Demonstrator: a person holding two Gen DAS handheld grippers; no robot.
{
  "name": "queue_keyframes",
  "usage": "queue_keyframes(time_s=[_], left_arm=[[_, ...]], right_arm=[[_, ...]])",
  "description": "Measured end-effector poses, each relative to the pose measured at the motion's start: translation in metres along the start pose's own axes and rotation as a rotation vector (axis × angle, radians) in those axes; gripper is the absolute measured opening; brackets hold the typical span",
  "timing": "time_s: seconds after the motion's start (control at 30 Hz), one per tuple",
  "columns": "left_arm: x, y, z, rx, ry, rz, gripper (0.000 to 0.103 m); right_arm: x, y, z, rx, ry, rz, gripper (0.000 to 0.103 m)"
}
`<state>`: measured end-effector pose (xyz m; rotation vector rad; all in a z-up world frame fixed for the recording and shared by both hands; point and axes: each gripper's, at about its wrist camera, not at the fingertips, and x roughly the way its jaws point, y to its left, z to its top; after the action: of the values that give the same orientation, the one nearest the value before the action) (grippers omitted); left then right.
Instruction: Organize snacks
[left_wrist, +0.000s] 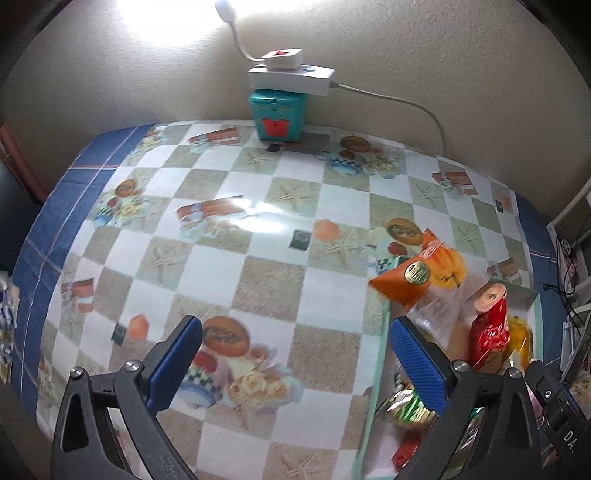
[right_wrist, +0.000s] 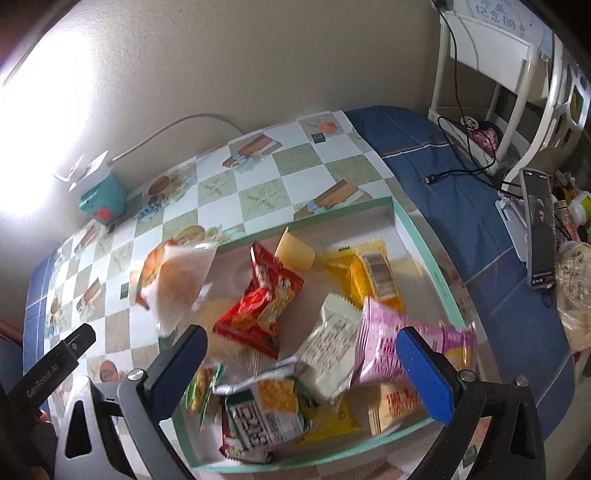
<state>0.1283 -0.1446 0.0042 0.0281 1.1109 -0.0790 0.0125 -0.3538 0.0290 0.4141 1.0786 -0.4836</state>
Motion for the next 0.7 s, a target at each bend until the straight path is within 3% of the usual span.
queue_keyframes(time_s=[0.37, 0.53, 0.7], left_arm=[[-0.034, 0.053, -0.047, -0.049, 0.006, 0.083, 0.101], [-0.047, 0.068, -0.074, -0.004, 0.014, 0.08, 0.101], [-0.06, 0.077, -0.102, 0.075, -0.011, 0.134, 0.101]], right_arm=[[-0.041, 0.019, -0.057, -0.083, -0.054, 0.011, 0.103], [-0.048, 0.03, -0.096, -0.139, -0.046, 0.01, 0.103], [-0.05, 0.039, -0.126, -0.177, -0.024, 0.039, 0.103]])
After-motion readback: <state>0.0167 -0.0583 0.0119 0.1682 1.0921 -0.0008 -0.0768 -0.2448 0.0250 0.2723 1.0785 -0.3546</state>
